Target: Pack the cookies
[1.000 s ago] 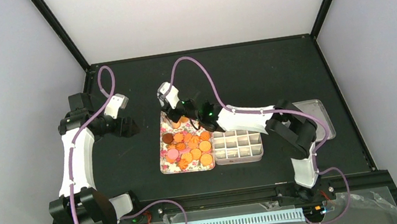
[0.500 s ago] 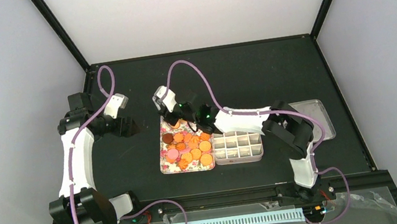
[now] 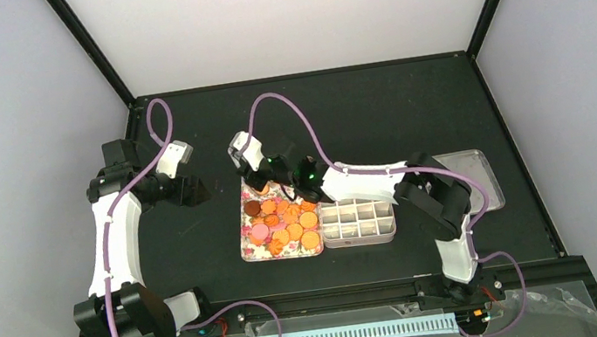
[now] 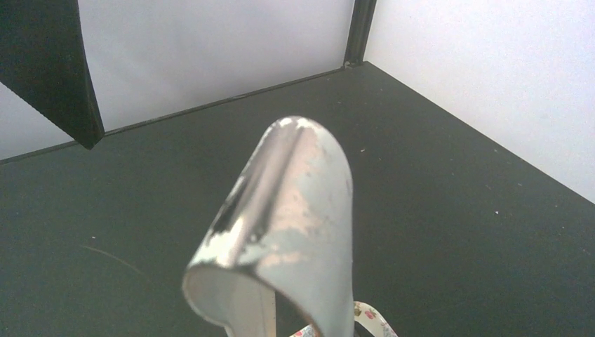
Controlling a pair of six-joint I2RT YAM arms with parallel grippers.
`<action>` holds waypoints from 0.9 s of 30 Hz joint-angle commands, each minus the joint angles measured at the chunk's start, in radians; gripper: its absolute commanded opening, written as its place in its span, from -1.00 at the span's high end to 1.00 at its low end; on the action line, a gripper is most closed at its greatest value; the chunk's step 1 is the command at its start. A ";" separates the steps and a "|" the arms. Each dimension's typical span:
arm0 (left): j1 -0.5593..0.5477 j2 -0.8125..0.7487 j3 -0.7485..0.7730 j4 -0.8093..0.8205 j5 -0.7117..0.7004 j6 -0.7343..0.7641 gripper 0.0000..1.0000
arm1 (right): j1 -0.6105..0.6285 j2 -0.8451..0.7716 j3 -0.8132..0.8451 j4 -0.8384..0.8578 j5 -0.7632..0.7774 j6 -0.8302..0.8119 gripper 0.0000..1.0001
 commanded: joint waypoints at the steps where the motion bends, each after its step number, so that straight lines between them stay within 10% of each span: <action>1: 0.009 -0.019 0.036 -0.015 0.015 0.020 -0.72 | -0.004 0.034 0.021 -0.029 0.010 0.017 0.33; 27: 0.009 -0.011 0.057 -0.020 0.026 0.019 -0.73 | -0.059 -0.164 -0.014 -0.021 -0.004 0.001 0.69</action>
